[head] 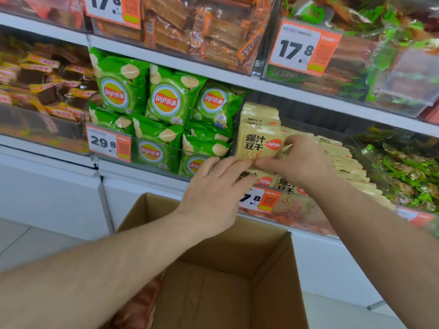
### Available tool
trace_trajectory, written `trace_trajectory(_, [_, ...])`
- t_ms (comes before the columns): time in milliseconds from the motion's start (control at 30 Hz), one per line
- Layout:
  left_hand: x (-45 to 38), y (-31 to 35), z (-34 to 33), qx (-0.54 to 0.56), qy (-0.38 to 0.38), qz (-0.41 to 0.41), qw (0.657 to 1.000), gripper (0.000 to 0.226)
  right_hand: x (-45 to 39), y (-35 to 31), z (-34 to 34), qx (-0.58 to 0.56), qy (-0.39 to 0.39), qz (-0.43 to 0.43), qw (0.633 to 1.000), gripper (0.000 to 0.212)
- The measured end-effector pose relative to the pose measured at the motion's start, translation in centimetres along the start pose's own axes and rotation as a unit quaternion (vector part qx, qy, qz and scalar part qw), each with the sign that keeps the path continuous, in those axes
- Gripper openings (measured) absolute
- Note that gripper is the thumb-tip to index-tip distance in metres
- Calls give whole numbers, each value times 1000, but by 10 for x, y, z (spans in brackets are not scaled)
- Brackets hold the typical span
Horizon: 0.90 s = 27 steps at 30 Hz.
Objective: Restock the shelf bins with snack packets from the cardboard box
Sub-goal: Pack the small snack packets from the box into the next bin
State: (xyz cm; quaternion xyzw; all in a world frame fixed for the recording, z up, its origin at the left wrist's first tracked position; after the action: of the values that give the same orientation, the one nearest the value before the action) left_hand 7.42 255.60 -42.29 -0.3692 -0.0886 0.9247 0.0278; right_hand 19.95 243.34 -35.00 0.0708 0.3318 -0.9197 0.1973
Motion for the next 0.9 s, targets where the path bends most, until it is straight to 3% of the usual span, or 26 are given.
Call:
trace_trajectory(67, [22, -17, 15, 38, 3, -2, 999, 38, 32, -10, -2, 55, 204, 206, 955, 45])
trace_trajectory(100, [31, -26, 19, 71, -31, 10, 997, 33, 54, -19, -13, 38, 241, 300, 922, 36])
trace_trajectory(133, [44, -31, 19, 106, -104, 26, 989, 28, 78, -23, -35, 19, 220, 360, 907, 29])
trace_trajectory(200, [69, -43, 4, 145, -296, 57, 942, 17, 112, -23, -90, -22, 108, 395, 912, 21])
trace_trajectory(267, [94, -53, -11, 145, -430, 91, 886, 16, 130, -13, -149, -67, -21, 328, 942, 16])
trace_trajectory(367, [129, -65, -27, 154, -493, 151, 843, 27, 154, 16, -228, -78, -216, 104, 968, 9])
trace_trajectory(433, [147, -66, -36, 182, -515, 177, 819, 31, 180, 39, -273, -75, -339, -48, 937, 10])
trace_trajectory(567, [172, -64, -57, 214, -552, 208, 779, 27, 252, 68, -340, -59, -507, -221, 831, 33])
trace_trajectory(633, [183, -63, -65, 229, -582, 227, 747, 27, 293, 76, -365, -126, -537, -345, 759, 42])
trace_trajectory(700, [191, -61, -70, 251, -602, 245, 717, 27, 325, 76, -386, -213, -508, -473, 687, 52])
trace_trajectory(733, [193, -60, -72, 259, -607, 252, 708, 27, 336, 77, -398, -219, -498, -508, 668, 62])
trace_trajectory(800, [197, -60, -74, 271, -611, 269, 693, 28, 352, 81, -422, -182, -508, -517, 665, 71])
trace_trajectory(900, [200, -58, -72, 284, -617, 294, 672, 28, 362, 95, -445, -145, -515, -511, 673, 53])
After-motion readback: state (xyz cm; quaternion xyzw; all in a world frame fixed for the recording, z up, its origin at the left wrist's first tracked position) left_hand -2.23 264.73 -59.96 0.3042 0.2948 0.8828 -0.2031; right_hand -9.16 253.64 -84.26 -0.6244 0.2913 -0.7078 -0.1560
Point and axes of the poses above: each hand's wrist, its own x-axis away from the middle knuckle, its own z-axis out of the back of the hand, y = z × x, the point moved 3 cm from there along -x, towards the middle knuckle, and after that the axes turned 10 degrees about -x, right-handed, at the moved point
